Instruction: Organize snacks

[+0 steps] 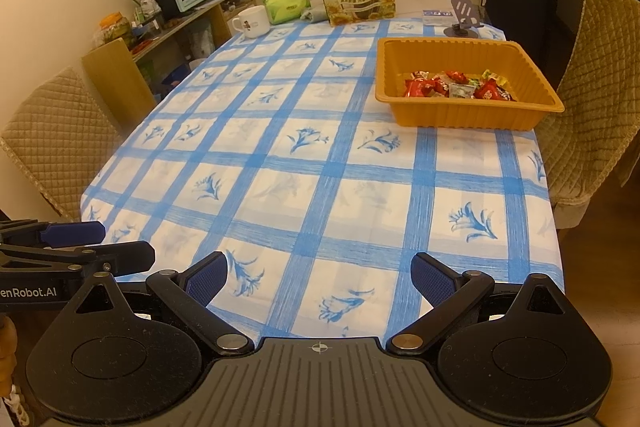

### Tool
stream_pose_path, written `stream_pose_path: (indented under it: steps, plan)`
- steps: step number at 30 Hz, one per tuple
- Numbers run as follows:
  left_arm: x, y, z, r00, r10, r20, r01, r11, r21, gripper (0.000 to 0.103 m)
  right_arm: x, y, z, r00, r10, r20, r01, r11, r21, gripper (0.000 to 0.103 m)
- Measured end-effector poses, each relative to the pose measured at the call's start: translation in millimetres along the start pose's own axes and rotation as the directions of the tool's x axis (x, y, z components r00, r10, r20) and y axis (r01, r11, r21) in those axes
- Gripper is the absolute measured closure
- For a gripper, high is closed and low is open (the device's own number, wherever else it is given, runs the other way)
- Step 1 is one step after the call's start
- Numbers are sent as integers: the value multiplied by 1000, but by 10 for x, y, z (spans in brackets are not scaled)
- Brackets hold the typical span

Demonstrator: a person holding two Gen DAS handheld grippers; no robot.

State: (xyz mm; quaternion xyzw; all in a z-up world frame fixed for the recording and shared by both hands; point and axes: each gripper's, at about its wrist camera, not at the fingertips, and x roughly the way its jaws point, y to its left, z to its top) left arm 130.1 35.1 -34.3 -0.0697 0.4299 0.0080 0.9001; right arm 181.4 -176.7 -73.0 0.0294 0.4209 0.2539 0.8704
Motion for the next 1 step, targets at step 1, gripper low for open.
stream_pose_path:
  steps: [1]
  plan:
    - [19,6,-14,1000,0,-6,0,1000,-5,25,18,-5,3,1000,2,-3,-2,1000,-1,5]
